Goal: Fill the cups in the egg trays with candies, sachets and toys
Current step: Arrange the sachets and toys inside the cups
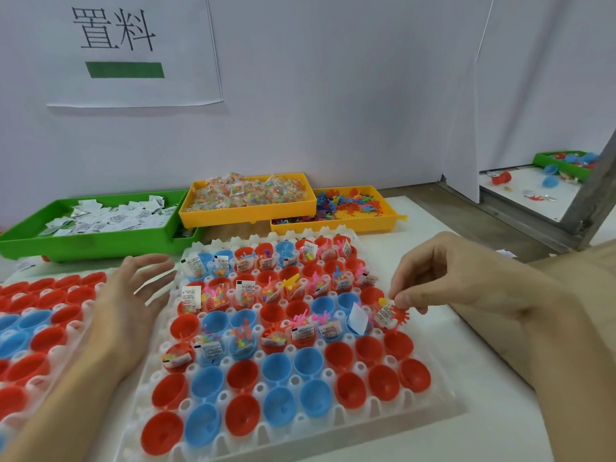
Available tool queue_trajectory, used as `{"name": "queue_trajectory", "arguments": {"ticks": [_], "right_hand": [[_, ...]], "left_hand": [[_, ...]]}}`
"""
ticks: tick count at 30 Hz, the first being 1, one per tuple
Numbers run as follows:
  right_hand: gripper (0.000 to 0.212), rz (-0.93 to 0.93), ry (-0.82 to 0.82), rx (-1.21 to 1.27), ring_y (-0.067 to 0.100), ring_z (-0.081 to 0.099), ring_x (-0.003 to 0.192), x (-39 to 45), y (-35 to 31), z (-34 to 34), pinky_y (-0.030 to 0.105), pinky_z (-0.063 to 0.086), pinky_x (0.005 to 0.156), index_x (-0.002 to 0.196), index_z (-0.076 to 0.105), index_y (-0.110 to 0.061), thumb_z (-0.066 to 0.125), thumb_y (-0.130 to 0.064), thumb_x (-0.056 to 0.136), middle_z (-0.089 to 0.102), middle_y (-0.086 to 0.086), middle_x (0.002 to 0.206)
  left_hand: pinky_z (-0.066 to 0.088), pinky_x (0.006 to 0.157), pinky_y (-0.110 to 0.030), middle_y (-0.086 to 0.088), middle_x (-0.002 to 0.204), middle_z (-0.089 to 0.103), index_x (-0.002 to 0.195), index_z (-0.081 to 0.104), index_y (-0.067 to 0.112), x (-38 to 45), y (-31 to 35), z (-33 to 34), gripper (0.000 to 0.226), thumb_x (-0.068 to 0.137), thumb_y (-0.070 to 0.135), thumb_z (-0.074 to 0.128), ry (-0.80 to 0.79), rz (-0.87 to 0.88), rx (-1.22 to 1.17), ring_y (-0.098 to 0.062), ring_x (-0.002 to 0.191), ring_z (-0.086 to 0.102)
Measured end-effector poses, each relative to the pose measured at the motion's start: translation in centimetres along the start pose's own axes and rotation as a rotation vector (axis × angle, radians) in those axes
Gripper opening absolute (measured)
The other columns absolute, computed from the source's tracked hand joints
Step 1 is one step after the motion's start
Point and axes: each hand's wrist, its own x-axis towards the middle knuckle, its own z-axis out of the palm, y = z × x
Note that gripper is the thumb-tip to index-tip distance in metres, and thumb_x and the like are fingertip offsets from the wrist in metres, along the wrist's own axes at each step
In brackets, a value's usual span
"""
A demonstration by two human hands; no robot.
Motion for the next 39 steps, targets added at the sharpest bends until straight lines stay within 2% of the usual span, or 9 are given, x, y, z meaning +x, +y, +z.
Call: {"name": "queue_trajectory", "arguments": {"ticks": [3,8,11,14,18,21,26,31,39], "right_hand": [[0.006,0.067,-0.035,-0.079,0.009,0.062,0.064,-0.33,0.08,-0.19,0.024,0.044,0.057,0.08,0.08,-0.023,0.082,-0.018,0.08,0.074,0.008,0.076],[0.02,0.096,-0.069,-0.102,0.008,0.062,0.065,-0.31,-0.1,0.09,0.032,0.042,0.06,0.081,0.079,-0.026,0.082,-0.041,0.067,0.075,0.004,0.075],[0.025,0.093,-0.089,-0.098,0.009,0.063,0.065,-0.35,-0.24,0.14,0.033,0.041,0.061,0.08,0.079,-0.027,0.081,-0.046,0.065,0.075,0.003,0.076],[0.021,0.09,-0.132,-0.073,0.011,0.062,0.065,-0.6,-0.24,-0.01,0.033,0.04,0.061,0.081,0.079,-0.025,0.082,-0.04,0.068,0.074,0.004,0.075],[0.007,0.119,-0.221,-0.027,0.009,0.059,0.059,-0.94,-0.23,-0.14,0.019,0.035,0.045,0.081,0.078,-0.022,0.083,-0.023,0.076,0.071,0.0,0.068],[0.007,0.148,-0.282,-0.041,0.005,0.058,0.056,-0.95,-0.13,-0.08,0.016,0.035,0.042,0.084,0.078,-0.02,0.082,-0.016,0.08,0.071,-0.001,0.067],[0.009,0.173,-0.324,-0.086,0.004,0.062,0.061,-0.56,-0.03,0.31,0.014,0.038,0.045,0.084,0.078,-0.025,0.083,-0.027,0.076,0.074,-0.002,0.072],[0.009,0.163,-0.284,-0.099,0.002,0.058,0.053,-0.33,0.33,0.45,0.014,0.037,0.043,0.082,0.078,-0.023,0.083,-0.026,0.075,0.072,-0.002,0.066],[0.009,0.149,-0.329,-0.109,0.003,0.059,0.058,-0.59,-0.1,0.44,0.015,0.04,0.045,0.077,0.075,-0.025,0.083,-0.021,0.078,0.071,-0.004,0.067]], "left_hand": [[0.038,0.108,-0.044,-0.016,0.13,0.06,0.104,0.063,0.015,-0.06,0.1,0.1,0.039,0.106,0.034,0.029,-0.004,0.001,0.001,-0.03,0.124,0.055],[0.038,0.108,-0.043,-0.016,0.131,0.06,0.103,0.064,0.015,-0.14,0.15,0.22,0.039,0.106,0.034,0.029,-0.002,0.002,0.004,-0.029,0.125,0.054],[0.039,0.107,-0.043,-0.016,0.131,0.06,0.104,0.064,0.015,-0.09,0.11,0.13,0.04,0.106,0.034,0.029,-0.003,-0.001,0.005,-0.029,0.125,0.054],[0.037,0.109,-0.045,-0.014,0.128,0.062,0.104,0.064,0.015,-0.03,0.05,0.08,0.04,0.106,0.034,0.029,-0.004,-0.005,0.014,-0.029,0.124,0.055],[0.038,0.108,-0.044,-0.009,0.118,0.065,0.102,0.064,0.015,-0.09,0.09,0.16,0.04,0.106,0.034,0.03,-0.002,-0.002,0.011,-0.027,0.121,0.056],[0.039,0.105,-0.041,-0.011,0.121,0.064,0.103,0.064,0.015,-0.1,0.09,0.26,0.039,0.106,0.033,0.029,0.002,-0.004,0.005,-0.027,0.121,0.056],[0.042,0.099,-0.038,-0.011,0.121,0.063,0.102,0.064,0.015,-0.08,0.03,0.24,0.039,0.106,0.033,0.03,0.002,0.001,0.0,-0.025,0.118,0.057],[0.041,0.093,-0.033,-0.007,0.11,0.065,0.1,0.064,0.015,0.11,-0.08,0.14,0.038,0.105,0.033,0.031,-0.01,-0.01,-0.03,-0.024,0.113,0.056],[0.041,0.1,-0.037,-0.007,0.114,0.066,0.101,0.065,0.015,0.2,-0.17,-0.04,0.039,0.105,0.034,0.031,-0.001,-0.011,-0.02,-0.024,0.114,0.058]]}}
